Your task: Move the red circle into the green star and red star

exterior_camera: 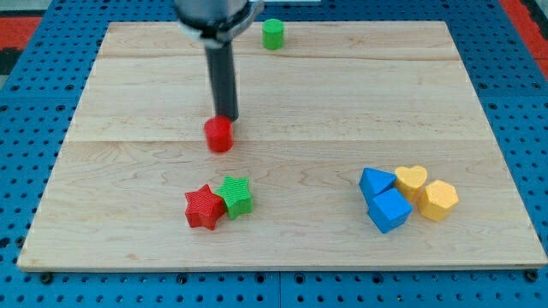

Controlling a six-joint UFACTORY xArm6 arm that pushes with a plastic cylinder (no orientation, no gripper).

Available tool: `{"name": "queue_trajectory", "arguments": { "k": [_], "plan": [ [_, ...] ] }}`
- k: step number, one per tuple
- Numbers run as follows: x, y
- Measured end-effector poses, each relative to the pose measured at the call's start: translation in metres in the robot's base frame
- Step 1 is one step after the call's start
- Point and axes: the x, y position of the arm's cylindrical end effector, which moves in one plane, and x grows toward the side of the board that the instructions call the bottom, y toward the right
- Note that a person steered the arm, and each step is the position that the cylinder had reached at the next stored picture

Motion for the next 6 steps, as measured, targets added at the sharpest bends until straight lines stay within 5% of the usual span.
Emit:
{"name": "queue_trajectory", "arguments": {
  "k": [1, 4, 6],
  "plan": [
    [0.035, 0.000],
    [0.045, -0.005],
    [0.064, -0.059]
  ]
}}
